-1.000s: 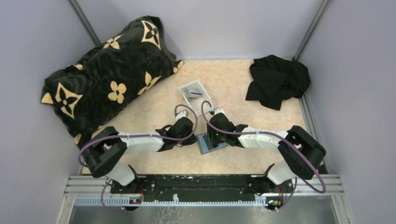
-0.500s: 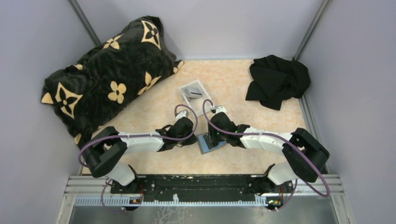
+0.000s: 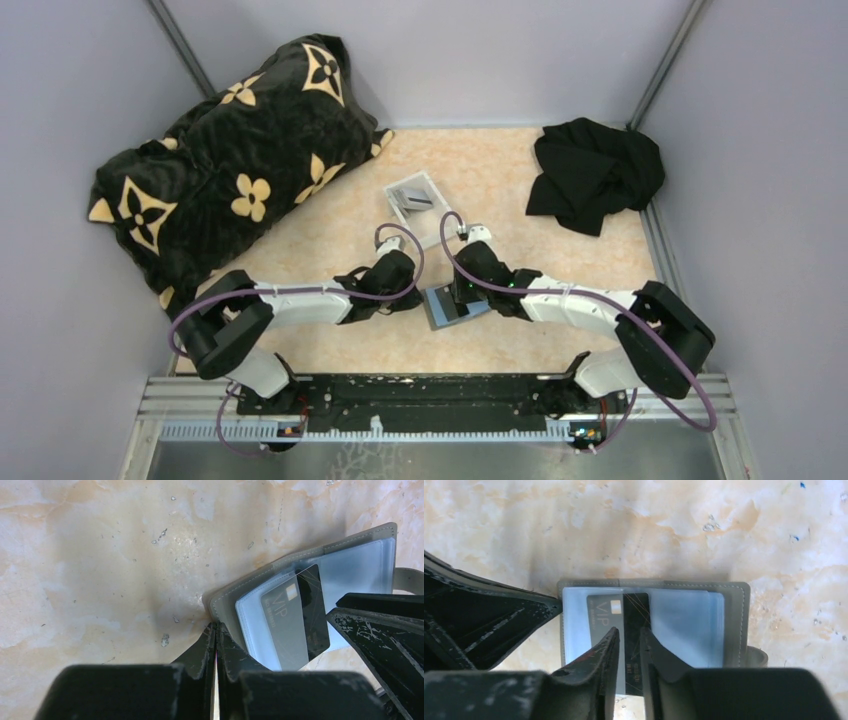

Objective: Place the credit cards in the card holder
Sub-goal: Insert the credit card into the card holder.

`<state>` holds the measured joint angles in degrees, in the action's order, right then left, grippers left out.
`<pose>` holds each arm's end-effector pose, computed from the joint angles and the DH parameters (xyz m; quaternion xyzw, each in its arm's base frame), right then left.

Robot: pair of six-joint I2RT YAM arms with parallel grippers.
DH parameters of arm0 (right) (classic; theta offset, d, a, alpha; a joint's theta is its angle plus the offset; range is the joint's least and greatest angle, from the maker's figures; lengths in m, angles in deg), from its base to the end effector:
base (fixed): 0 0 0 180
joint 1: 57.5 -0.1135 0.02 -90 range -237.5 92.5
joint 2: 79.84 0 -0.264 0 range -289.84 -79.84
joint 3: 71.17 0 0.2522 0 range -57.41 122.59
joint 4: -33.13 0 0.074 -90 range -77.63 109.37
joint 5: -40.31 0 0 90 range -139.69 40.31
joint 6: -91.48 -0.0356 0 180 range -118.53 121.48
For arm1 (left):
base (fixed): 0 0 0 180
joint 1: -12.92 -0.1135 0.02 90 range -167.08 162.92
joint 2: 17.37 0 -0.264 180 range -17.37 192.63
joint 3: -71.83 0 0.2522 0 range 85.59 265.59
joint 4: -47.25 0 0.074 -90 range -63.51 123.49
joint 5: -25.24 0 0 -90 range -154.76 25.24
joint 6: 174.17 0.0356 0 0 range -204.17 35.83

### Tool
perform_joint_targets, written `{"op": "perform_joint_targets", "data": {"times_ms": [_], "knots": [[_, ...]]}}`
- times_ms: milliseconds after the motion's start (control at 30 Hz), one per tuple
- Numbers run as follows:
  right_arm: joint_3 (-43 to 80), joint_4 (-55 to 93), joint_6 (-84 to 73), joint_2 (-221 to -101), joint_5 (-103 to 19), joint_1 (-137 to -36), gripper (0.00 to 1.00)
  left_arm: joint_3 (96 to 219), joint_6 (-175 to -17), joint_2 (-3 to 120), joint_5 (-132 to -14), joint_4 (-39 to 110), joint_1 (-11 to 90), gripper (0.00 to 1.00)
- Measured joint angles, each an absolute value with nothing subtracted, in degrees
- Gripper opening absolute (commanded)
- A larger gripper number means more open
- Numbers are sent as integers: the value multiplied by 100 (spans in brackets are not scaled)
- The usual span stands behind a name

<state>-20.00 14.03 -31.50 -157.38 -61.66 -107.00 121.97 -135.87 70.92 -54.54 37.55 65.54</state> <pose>0.1779 0.1970 0.1817 -0.0931 0.9165 0.1758 0.3470 0.1772 -0.2215 0.1408 -0.0246 0.9296 -0.2319 0.2854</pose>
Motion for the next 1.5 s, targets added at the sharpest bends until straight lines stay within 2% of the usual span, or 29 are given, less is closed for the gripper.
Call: {"op": "perform_joint_targets", "data": {"times_ms": [167,367,833,1500], "knots": [[-2159,1372,-3165,-15725,-6275,-10687,5,12210,-13587,7105,-5456,3757,6554,6],[-2218,1339,-3174,-15725,-6400,-10645,1,12210,-13594,7105,-5454,3757,6554,6],[-2444,1468,-3215,-15732,-6454,-10531,0,12210,-13598,7107,-5454,3757,6554,6],[-2743,2170,-3484,-15836,-5770,-10505,0,12232,-13596,7131,-5489,3752,6554,6]]}}
